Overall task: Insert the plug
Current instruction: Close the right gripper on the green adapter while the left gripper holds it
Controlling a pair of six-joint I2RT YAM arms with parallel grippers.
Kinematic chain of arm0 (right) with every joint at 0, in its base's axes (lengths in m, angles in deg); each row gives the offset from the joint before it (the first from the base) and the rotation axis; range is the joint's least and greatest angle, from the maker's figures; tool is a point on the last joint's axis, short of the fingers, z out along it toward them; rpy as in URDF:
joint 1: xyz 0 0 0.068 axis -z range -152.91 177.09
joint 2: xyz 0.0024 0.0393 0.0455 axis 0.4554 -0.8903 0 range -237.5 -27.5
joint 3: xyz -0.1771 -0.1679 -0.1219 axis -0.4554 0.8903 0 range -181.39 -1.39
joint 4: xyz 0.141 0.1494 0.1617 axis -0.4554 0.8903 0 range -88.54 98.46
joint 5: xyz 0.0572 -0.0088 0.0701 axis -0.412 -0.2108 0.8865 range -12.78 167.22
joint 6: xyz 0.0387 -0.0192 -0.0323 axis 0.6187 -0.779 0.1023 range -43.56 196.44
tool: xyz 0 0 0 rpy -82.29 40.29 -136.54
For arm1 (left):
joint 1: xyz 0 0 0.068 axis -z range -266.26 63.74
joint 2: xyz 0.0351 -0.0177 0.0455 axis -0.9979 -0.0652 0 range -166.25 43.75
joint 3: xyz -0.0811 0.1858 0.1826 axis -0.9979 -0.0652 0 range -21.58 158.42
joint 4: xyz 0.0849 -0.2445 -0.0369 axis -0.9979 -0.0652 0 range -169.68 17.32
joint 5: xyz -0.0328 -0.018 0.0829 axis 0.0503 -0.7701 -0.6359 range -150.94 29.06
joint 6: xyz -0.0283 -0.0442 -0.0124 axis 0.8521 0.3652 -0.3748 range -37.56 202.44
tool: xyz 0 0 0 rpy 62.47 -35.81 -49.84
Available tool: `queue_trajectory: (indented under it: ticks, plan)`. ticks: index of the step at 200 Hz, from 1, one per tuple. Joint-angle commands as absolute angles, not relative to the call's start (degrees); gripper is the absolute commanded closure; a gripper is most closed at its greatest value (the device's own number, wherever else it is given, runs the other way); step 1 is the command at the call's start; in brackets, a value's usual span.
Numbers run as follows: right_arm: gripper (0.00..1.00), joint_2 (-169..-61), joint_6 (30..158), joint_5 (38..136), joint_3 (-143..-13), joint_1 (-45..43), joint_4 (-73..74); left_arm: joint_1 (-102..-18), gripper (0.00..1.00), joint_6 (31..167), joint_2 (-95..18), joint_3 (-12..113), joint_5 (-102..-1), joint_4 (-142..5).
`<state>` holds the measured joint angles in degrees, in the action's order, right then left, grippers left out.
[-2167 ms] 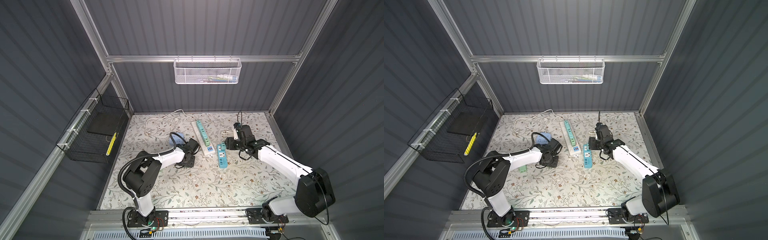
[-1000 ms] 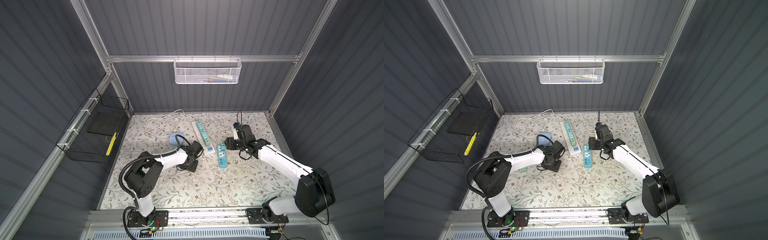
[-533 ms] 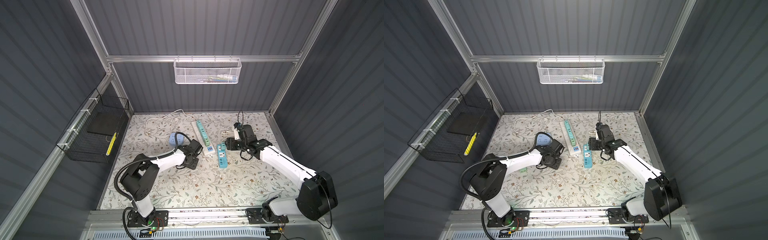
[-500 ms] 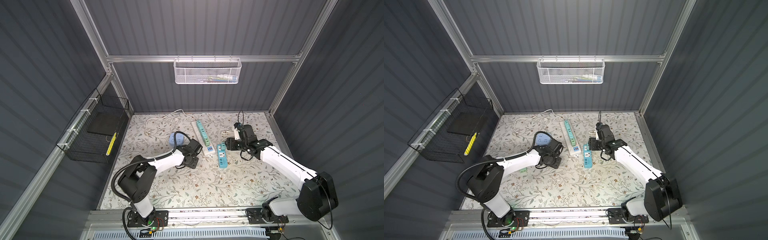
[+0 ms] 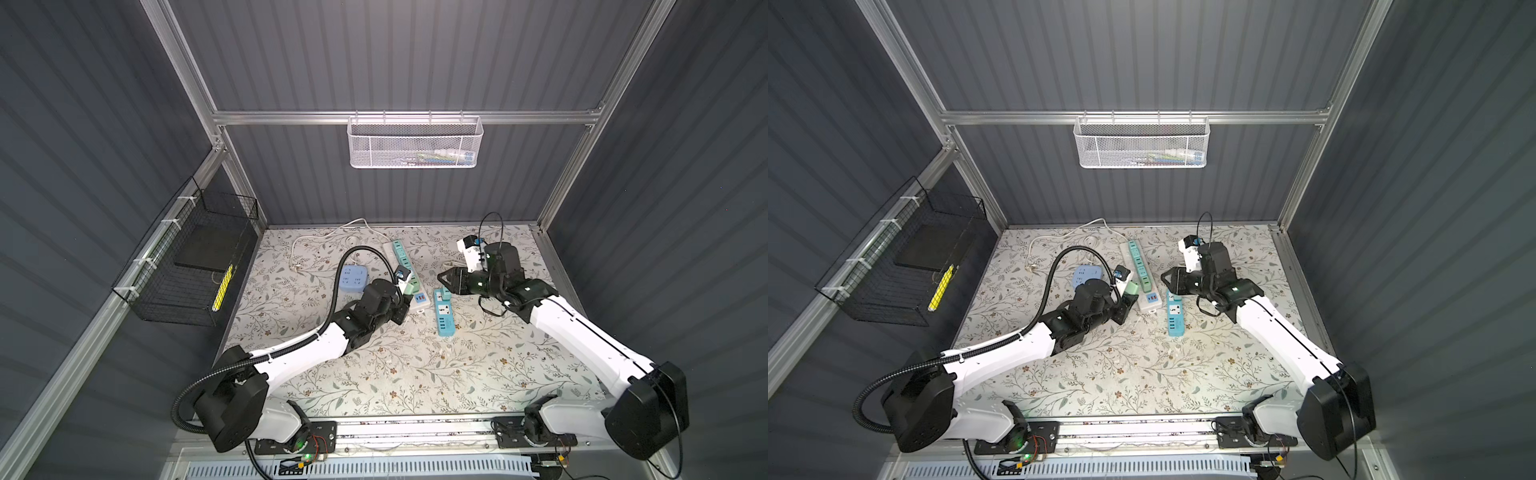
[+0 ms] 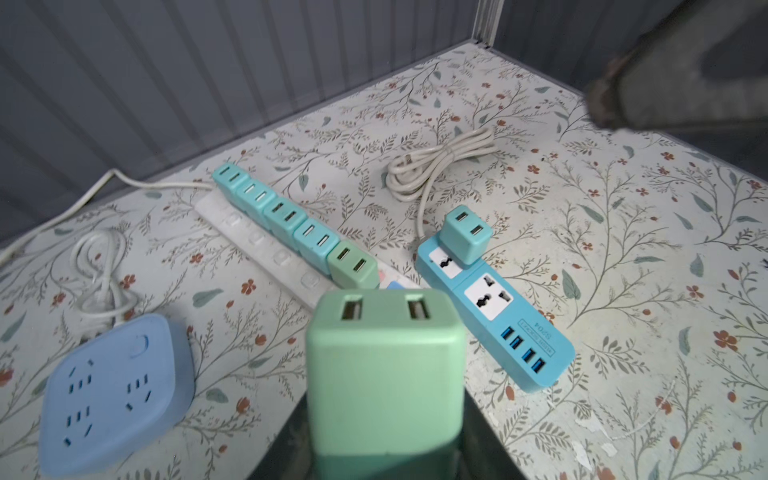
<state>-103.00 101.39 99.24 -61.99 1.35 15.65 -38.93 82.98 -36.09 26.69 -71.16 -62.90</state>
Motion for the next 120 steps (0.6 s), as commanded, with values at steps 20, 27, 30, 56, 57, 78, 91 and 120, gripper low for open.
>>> queue_trajectory:
  ticks: [20, 27, 30, 56, 57, 78, 91, 120]
  plan:
    - [0.55, -106.1, 101.7, 108.4, -66.0, -0.9, 12.8, -38.7, 0.74, 76.7, -35.0, 26.4, -67.7, -57.0]
    - [0.53, -106.6, 101.6, 109.3, -66.2, -1.2, 12.4, -38.7, 0.74, 76.4, -34.9, 26.5, -67.3, -57.2]
    - [0.52, -106.7, 101.5, 109.6, -66.3, -1.2, 12.4, -38.7, 0.74, 76.2, -34.9, 26.6, -67.3, -57.2]
    - [0.48, -108.3, 100.9, 111.4, -66.9, -2.1, 12.4, -38.7, 0.74, 75.6, -35.9, 27.6, -67.4, -58.5]
    - [0.48, -108.4, 100.8, 111.4, -67.0, -2.1, 12.4, -38.7, 0.74, 75.7, -35.9, 27.7, -67.4, -58.6]
    - [0.48, -109.7, 100.7, 111.6, -67.7, -2.2, 13.0, -38.7, 0.74, 75.7, -36.0, 28.0, -67.0, -58.6]
    - [0.49, -110.9, 100.8, 111.8, -68.0, -2.3, 13.2, -38.7, 0.73, 75.8, -35.9, 28.0, -66.9, -58.4]
    - [0.51, -112.9, 100.9, 112.5, -68.8, -2.6, 13.3, -38.7, 0.73, 75.8, -35.9, 28.4, -66.4, -59.0]
